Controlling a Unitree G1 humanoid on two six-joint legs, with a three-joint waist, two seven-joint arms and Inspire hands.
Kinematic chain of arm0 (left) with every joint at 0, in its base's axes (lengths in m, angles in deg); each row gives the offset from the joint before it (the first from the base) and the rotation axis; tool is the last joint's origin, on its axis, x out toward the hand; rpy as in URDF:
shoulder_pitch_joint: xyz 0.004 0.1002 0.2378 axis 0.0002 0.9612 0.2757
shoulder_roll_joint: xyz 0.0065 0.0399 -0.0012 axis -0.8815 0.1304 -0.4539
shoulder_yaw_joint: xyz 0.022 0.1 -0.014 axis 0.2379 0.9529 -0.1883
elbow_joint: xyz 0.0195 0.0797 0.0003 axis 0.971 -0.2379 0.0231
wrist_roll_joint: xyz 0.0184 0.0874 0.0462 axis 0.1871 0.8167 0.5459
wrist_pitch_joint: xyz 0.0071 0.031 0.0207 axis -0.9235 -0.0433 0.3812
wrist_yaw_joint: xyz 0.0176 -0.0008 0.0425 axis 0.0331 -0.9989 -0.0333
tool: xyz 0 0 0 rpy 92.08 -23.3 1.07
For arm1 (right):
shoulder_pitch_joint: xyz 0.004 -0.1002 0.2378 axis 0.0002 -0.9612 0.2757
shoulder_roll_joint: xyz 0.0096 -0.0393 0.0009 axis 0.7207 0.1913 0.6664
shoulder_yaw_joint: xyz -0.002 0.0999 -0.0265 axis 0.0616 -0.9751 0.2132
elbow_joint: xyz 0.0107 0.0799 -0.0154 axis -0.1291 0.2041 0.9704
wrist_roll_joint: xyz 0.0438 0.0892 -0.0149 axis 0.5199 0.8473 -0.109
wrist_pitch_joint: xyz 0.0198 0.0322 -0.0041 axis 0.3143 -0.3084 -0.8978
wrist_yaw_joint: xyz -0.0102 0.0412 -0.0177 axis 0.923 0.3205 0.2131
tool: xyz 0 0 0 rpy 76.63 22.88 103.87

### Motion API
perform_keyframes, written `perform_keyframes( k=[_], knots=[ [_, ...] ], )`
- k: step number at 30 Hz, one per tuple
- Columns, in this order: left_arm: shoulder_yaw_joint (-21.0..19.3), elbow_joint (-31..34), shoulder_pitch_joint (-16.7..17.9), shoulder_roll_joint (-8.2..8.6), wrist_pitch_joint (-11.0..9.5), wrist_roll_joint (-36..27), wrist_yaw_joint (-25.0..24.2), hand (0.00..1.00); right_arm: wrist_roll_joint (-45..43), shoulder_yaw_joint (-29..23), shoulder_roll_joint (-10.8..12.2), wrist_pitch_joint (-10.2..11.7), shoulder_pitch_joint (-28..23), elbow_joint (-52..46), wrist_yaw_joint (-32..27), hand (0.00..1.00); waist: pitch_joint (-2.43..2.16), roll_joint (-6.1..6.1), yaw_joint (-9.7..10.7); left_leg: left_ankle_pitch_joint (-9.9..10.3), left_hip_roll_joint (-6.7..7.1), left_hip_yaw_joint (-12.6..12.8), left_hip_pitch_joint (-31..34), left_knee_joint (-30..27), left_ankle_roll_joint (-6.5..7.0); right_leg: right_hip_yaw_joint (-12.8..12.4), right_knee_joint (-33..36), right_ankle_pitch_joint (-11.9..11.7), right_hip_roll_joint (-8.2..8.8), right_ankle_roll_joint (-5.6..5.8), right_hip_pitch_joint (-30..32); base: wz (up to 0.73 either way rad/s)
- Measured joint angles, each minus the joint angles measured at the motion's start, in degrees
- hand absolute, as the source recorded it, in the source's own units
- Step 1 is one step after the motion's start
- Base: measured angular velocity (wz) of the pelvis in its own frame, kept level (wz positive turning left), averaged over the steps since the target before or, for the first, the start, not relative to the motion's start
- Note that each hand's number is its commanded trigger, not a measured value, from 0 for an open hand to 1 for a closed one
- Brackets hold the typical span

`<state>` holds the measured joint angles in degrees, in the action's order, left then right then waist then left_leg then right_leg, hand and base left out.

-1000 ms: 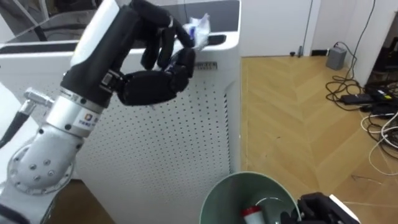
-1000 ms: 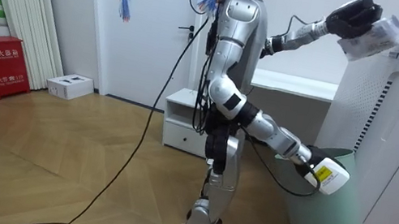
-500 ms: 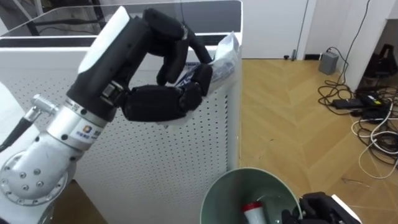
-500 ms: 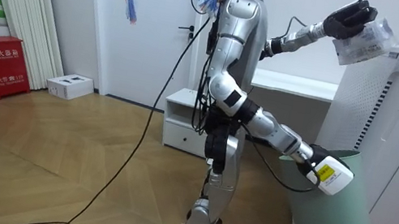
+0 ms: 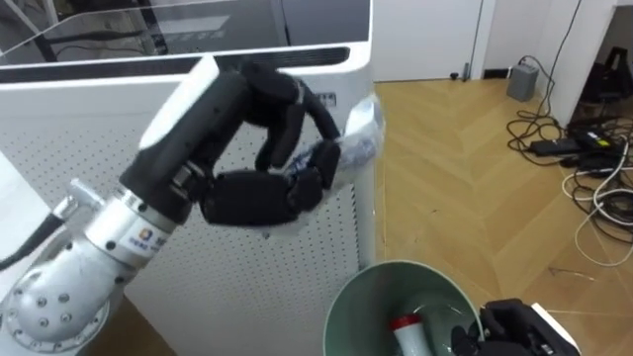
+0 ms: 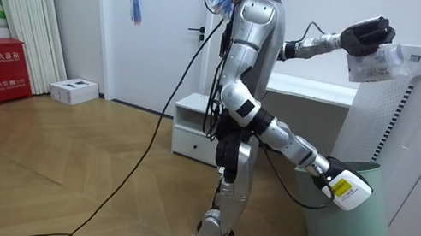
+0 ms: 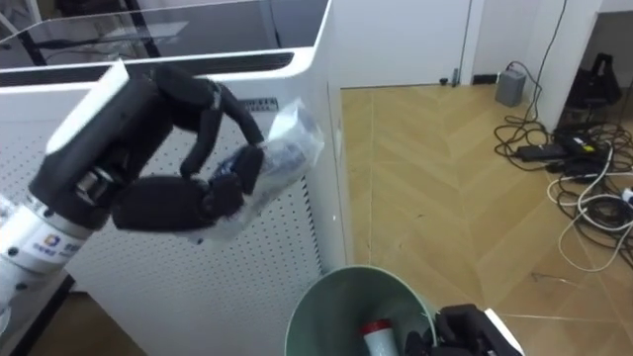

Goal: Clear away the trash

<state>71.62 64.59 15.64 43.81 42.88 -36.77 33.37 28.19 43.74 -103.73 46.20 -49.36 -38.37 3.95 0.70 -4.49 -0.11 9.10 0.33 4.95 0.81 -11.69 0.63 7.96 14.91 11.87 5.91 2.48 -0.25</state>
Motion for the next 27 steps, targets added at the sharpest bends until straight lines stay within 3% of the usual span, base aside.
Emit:
perform_keyframes(
  k=[10,14,16,22,27],
  knots=[
    [10.69,-7.25,1.57,0.55,-0.20,0.92,-0.04,1.00,0.09,3.63,0.15,0.27,2.09,0.17,-1.15,1.00,0.40,0.52,1.60,-0.06,-0.04,0.58,1.05,-0.09,0.09,-0.10,1.17,0.01,0.15,0.00,1.83,-0.02],
    [14.87,-13.64,1.70,5.30,-0.24,3.28,-0.04,1.00,0.12,6.44,0.49,0.42,5.13,1.58,-1.04,1.00,0.94,1.31,2.22,-0.07,-0.14,1.76,0.70,-0.01,0.10,-1.42,1.89,0.01,0.07,0.00,2.45,-0.16],
    [15.63,-15.39,1.70,6.46,-0.24,4.28,-0.05,1.00,0.12,7.22,0.93,0.44,6.28,2.19,-0.75,1.00,1.27,1.92,2.59,-0.07,-0.32,2.23,1.06,-0.15,0.10,-1.45,1.94,-0.05,-0.01,-0.07,3.03,-0.13],
    [21.52,-21.87,1.73,9.97,-0.23,5.94,-0.12,1.00,0.06,8.82,2.62,0.46,6.80,3.15,0.17,1.00,1.26,2.72,3.27,-0.06,-0.48,2.93,1.93,-0.48,0.10,-1.54,1.76,-0.31,-0.03,-0.11,3.96,-0.06],
    [22.32,-24.27,1.85,12.14,-0.23,6.64,-1.45,1.00,-2.16,9.32,4.37,0.47,6.90,3.14,1.59,1.00,1.15,2.60,4.39,-0.06,-0.59,3.02,3.13,-1.02,0.10,-1.75,2.75,-0.33,-0.05,-0.15,5.42,-0.01]
  ],
)
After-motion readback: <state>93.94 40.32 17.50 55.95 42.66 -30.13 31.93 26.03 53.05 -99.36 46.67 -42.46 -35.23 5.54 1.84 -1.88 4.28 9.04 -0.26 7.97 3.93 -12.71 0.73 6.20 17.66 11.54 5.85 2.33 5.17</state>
